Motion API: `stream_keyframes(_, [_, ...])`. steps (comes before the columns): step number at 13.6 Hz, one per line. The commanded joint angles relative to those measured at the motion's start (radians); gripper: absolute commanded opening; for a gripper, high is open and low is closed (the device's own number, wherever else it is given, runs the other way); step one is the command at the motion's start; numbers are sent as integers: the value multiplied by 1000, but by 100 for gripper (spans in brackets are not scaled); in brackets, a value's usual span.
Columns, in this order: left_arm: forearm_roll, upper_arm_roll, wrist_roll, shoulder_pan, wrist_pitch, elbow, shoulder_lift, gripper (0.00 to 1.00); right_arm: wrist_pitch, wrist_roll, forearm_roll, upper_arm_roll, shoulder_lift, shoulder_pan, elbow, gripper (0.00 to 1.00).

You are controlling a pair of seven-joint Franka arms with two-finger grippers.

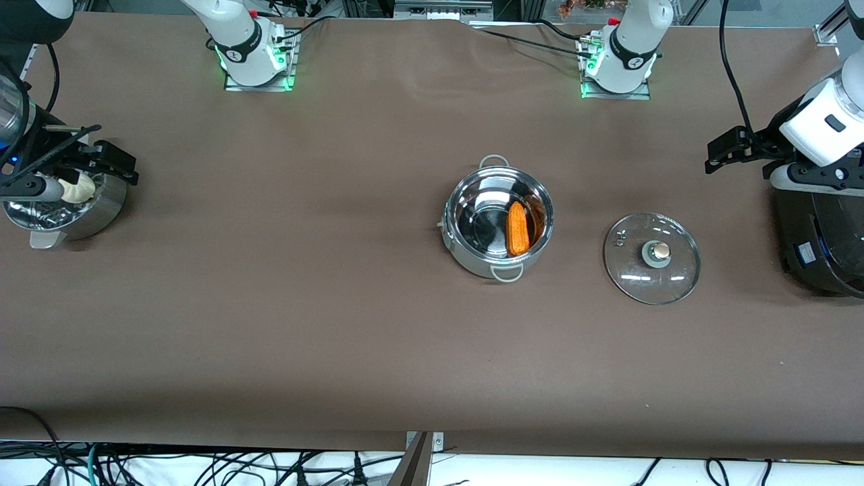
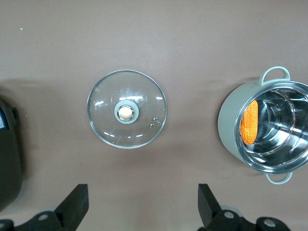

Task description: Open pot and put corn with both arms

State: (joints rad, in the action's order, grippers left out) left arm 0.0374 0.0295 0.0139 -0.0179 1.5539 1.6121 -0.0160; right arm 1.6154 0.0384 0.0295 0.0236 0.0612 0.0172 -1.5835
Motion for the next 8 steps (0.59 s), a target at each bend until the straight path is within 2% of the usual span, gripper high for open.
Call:
stream_keyframes(1, [-27, -2, -6, -2, -6, 14, 19, 100, -19, 11, 1, 2, 8, -2, 31, 100])
stream_keyframes(8, [-27, -3, -6, -2, -6, 15, 19, 100, -17, 9, 0, 2, 6, 1, 33, 100])
